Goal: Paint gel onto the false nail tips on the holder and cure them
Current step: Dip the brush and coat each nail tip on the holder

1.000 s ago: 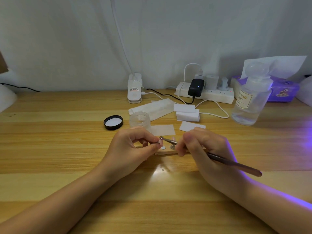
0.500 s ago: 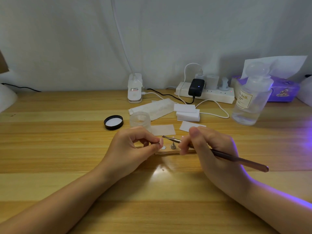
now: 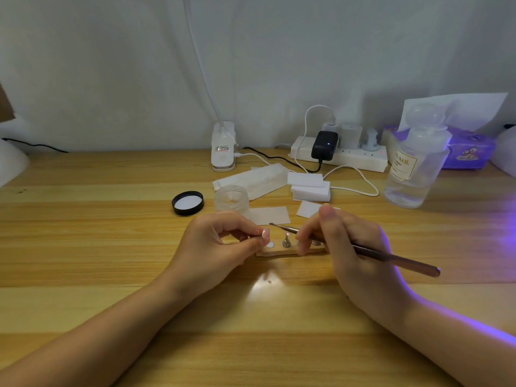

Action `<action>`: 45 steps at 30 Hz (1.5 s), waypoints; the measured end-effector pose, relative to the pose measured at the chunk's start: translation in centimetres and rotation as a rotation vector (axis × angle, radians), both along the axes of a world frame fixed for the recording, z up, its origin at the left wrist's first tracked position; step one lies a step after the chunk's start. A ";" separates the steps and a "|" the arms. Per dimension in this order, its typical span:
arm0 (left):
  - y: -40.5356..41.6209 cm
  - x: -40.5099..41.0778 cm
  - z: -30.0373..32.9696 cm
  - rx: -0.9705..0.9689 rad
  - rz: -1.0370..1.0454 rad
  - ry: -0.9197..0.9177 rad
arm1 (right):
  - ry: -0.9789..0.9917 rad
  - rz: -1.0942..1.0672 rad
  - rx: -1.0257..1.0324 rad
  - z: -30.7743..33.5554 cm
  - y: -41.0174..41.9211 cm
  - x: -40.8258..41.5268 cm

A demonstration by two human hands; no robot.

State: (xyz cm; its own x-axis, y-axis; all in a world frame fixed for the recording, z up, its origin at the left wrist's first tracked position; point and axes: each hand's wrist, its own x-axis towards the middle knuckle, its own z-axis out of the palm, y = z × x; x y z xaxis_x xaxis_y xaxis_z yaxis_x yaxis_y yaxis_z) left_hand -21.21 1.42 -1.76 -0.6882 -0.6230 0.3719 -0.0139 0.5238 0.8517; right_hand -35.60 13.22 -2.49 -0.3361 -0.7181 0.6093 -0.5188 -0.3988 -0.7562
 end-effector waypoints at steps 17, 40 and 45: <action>0.2 -0.1 0.1 0.073 -0.014 0.028 | 0.041 0.016 0.006 0.1 0.0 0.2; 0.1 0.0 0.0 0.029 -0.050 -0.042 | 0.043 0.006 -0.022 0.1 0.2 0.2; 0.0 0.1 0.0 0.016 -0.063 -0.064 | 0.069 -0.011 -0.064 0.2 0.0 0.2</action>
State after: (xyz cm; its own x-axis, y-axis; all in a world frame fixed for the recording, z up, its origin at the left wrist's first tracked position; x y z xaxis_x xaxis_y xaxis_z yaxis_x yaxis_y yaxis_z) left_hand -21.10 1.41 -1.80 -0.7482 -0.5832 0.3165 -0.0357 0.5117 0.8584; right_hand -35.44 13.20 -2.34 -0.2989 -0.6739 0.6756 -0.5735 -0.4390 -0.6916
